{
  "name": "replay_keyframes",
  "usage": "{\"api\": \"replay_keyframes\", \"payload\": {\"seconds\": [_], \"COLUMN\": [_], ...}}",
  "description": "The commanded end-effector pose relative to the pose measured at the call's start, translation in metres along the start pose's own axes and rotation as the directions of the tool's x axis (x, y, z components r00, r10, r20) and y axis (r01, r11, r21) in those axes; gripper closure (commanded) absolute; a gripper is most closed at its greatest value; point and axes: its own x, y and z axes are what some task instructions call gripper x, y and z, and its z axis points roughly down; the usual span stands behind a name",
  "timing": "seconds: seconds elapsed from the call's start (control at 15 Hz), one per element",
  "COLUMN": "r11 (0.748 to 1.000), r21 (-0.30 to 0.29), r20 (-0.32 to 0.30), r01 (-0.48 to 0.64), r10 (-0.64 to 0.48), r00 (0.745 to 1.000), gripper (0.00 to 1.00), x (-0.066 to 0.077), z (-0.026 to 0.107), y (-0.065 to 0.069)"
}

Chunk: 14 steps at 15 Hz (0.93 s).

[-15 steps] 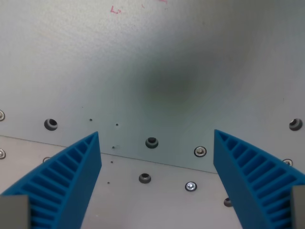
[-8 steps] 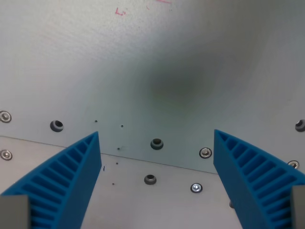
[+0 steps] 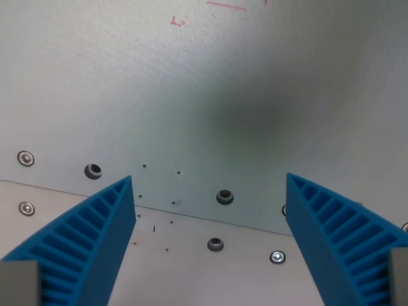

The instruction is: Rotate around base positive x

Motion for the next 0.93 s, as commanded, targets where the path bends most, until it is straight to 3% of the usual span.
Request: {"api": "replay_keyframes", "payload": {"seconds": [0.07, 0.93], "r11": [0.982, 0.944], "r21": [0.185, 0.327], "r20": [-0.044, -0.076], "r01": [0.024, 0.032], "r10": [-0.016, -0.008], "r00": [0.999, 0.997], "gripper": [0.00, 0.00], "x": [-0.0017, -0.0017], "z": [-0.0041, -0.0041], "y": [0.0056, 0.0056]}}
